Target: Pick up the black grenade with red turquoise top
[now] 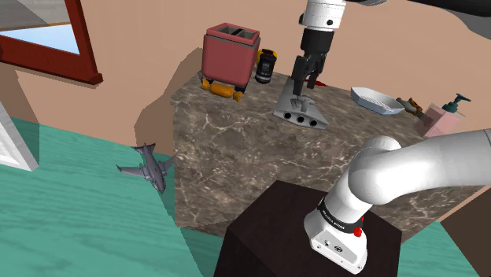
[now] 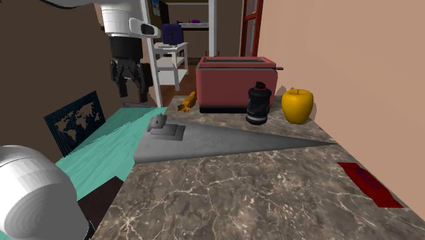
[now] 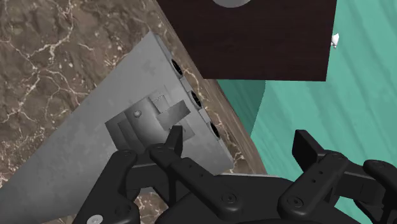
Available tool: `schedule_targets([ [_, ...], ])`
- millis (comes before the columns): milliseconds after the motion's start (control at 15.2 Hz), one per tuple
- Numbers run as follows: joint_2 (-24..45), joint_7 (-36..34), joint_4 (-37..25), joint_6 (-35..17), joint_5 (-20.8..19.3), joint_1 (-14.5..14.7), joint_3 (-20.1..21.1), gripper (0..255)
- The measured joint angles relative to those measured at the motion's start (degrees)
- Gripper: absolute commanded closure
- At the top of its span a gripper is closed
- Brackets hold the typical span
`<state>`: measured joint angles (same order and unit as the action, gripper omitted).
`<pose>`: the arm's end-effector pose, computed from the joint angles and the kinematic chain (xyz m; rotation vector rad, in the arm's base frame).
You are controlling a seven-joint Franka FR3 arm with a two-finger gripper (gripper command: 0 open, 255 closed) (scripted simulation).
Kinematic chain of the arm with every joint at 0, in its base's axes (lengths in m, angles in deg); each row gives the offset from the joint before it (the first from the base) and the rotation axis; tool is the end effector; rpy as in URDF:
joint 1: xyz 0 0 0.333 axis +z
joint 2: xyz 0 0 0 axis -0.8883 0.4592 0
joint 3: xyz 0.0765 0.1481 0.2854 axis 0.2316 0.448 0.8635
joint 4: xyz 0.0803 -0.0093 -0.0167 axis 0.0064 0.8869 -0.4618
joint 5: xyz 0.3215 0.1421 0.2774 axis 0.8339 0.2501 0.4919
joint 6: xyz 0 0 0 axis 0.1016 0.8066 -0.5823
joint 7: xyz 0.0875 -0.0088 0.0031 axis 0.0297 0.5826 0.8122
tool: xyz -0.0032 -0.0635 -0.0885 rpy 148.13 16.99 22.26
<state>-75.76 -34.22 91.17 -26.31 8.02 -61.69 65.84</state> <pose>0.3342 -0.0019 0.5960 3.1064 -0.0054 -0.1964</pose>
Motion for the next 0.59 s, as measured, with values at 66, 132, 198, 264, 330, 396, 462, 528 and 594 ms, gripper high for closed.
schedule_targets([
  [66, 0.0, 0.0, 0.0, 0.0, 0.0, 0.0, 0.0, 0],
  [132, 0.3, 1.2, -0.2, -0.3, -0.6, 0.0, -0.7, 0],
  [198, 0.8, 3.2, -0.4, -0.9, -1.6, 0.1, -1.8, 0],
  [264, 1.1, 5.6, -0.6, -1.4, -2.7, 0.2, -3.2, 0],
  [330, 1.5, 8.1, -1.0, -1.8, -3.8, 0.4, -4.6, 0],
  [396, 2.3, 10.9, -1.6, -2.5, -5.1, 0.4, -6.2, 0],
  [462, 3.0, 13.4, -2.0, -3.2, -6.0, 0.7, -7.4, 0],
  [528, 3.7, 15.8, -2.8, -3.7, -6.8, 1.0, -8.7, 0],
  [594, 5.1, 18.6, -3.8, -4.5, -7.8, 1.2, -10.3, 0],
])
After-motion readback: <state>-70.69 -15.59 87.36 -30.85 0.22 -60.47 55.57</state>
